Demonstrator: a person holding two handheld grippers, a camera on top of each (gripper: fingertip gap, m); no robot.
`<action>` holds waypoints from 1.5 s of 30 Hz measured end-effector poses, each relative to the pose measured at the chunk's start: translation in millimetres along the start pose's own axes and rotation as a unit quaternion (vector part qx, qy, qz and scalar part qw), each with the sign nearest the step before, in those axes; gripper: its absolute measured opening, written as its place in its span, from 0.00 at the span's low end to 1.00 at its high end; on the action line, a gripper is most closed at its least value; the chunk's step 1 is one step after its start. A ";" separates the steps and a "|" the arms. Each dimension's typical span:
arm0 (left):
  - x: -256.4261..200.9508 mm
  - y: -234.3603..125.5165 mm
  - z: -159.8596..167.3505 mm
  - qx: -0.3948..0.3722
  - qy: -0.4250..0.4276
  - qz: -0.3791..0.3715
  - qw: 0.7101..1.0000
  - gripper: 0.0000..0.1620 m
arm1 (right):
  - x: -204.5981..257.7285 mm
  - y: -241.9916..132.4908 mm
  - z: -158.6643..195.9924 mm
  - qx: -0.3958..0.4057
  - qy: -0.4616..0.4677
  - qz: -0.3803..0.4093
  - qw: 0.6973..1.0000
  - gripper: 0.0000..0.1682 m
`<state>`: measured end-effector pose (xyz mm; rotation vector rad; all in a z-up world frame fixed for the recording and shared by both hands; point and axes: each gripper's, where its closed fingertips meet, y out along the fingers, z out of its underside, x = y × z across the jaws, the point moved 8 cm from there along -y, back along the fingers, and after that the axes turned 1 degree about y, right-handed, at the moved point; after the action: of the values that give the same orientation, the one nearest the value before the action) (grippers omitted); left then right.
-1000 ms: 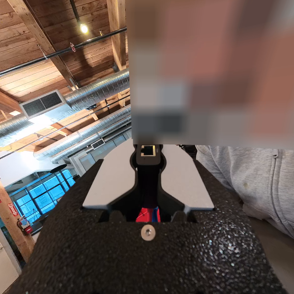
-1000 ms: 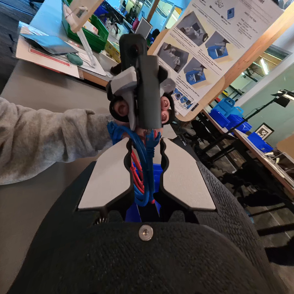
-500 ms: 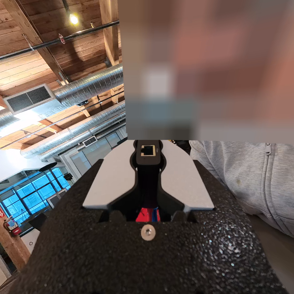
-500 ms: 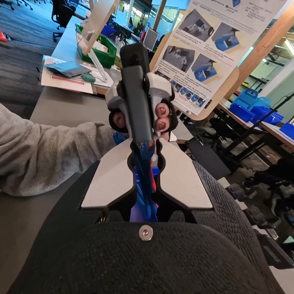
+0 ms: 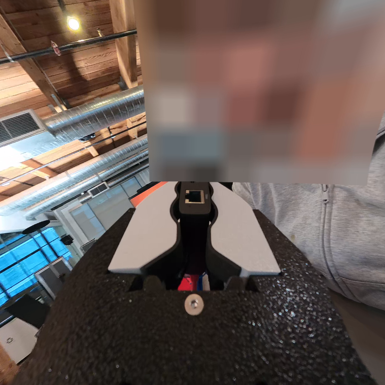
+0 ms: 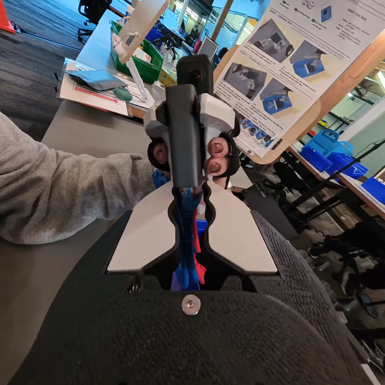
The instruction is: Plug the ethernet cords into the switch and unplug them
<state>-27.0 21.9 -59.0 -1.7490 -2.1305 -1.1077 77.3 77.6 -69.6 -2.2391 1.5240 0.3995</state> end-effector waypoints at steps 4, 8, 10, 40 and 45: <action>0.7 0.6 0.5 0.029 0.004 -0.019 0.999 0.13 | -0.3 -1.9 -0.2 0.015 -0.036 0.012 0.999 0.11; -2.1 2.4 -2.5 0.133 0.049 -0.048 0.989 0.15 | -1.1 -8.4 3.1 0.049 -0.075 0.019 0.996 0.10; -4.1 4.9 -4.1 0.181 0.073 -0.064 0.979 0.17 | -2.6 -10.9 4.0 0.048 -0.079 0.017 0.996 0.10; -14.8 14.0 -9.7 0.173 0.125 -0.029 0.976 0.13 | 6.1 -9.7 -7.2 0.054 -0.115 0.078 0.989 0.13; -31.8 22.8 1.1 0.276 0.174 -0.044 0.944 0.13 | 19.2 -12.4 6.7 0.082 -0.189 0.128 0.970 0.14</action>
<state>3.3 -1.2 -67.7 -1.1253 -2.0415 -0.6715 95.7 69.2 -82.0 -1.7224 1.5724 0.7040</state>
